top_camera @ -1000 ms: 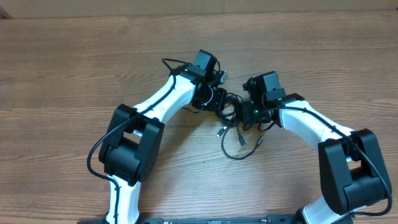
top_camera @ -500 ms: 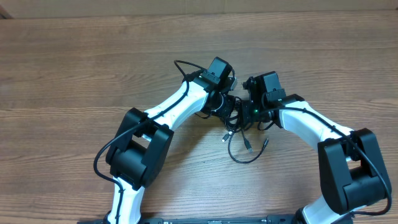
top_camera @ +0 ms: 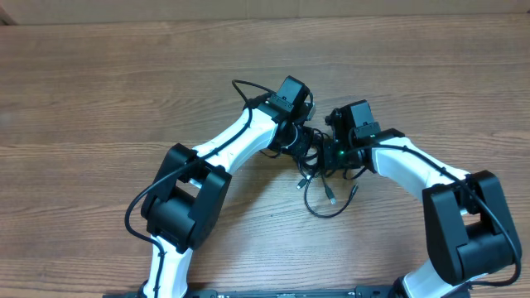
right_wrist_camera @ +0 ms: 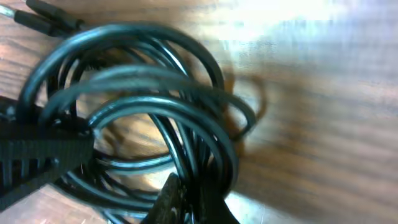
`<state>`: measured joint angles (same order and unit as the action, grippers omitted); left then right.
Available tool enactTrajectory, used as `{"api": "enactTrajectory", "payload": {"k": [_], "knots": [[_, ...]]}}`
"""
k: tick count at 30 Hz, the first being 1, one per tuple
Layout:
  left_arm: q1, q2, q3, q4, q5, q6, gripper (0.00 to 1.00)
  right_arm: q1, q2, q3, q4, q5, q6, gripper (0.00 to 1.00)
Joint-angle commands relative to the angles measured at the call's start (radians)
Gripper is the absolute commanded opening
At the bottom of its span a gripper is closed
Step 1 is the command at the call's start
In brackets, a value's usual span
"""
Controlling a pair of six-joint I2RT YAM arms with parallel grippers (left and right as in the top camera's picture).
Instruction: Untangle cables
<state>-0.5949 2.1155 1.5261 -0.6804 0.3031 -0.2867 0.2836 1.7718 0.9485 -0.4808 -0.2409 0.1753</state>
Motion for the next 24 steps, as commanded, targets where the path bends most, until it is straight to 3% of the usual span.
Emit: {"api": "enactTrajectory", "payload": {"k": [1, 5, 10, 11, 12, 14, 17, 19, 21, 24], "knots": [[0.031, 0.010, 0.022, -0.011, -0.024, -0.026, 0.04, -0.055, -0.024, 0.027, -0.093, 0.011, 0.111, 0.04], [0.084, 0.010, 0.022, -0.019, -0.026, -0.037, 0.04, -0.174, -0.068, 0.057, -0.217, 0.017, 0.132, 0.04], [0.154, 0.010, 0.022, -0.060, -0.026, -0.059, 0.04, -0.325, -0.067, 0.056, -0.333, 0.150, 0.330, 0.04], [0.159, 0.010, 0.022, -0.063, -0.026, -0.059, 0.04, -0.334, -0.067, 0.056, -0.331, 0.130, 0.330, 0.16], [0.161, 0.010, 0.022, -0.065, -0.025, -0.059, 0.04, -0.336, -0.067, 0.056, -0.330, 0.100, 0.326, 0.22], [0.161, 0.010, 0.022, -0.064, -0.023, -0.059, 0.04, -0.332, -0.067, 0.056, -0.312, 0.003, 0.256, 0.23], [0.148, 0.010, 0.022, -0.063, -0.022, -0.058, 0.04, -0.292, -0.067, 0.056, -0.188, -0.348, -0.086, 0.41], [0.137, 0.010, 0.022, -0.044, 0.014, 0.003, 0.04, -0.256, -0.067, 0.056, -0.113, -0.312, -0.152, 0.49], [0.117, 0.010, 0.022, -0.029, 0.137, 0.208, 0.04, -0.208, -0.067, 0.056, -0.024, -0.225, -0.201, 0.56], [0.103, 0.010, 0.022, -0.028, 0.135, 0.210, 0.04, -0.159, -0.066, 0.054, 0.025, -0.152, -0.208, 0.57]]}}
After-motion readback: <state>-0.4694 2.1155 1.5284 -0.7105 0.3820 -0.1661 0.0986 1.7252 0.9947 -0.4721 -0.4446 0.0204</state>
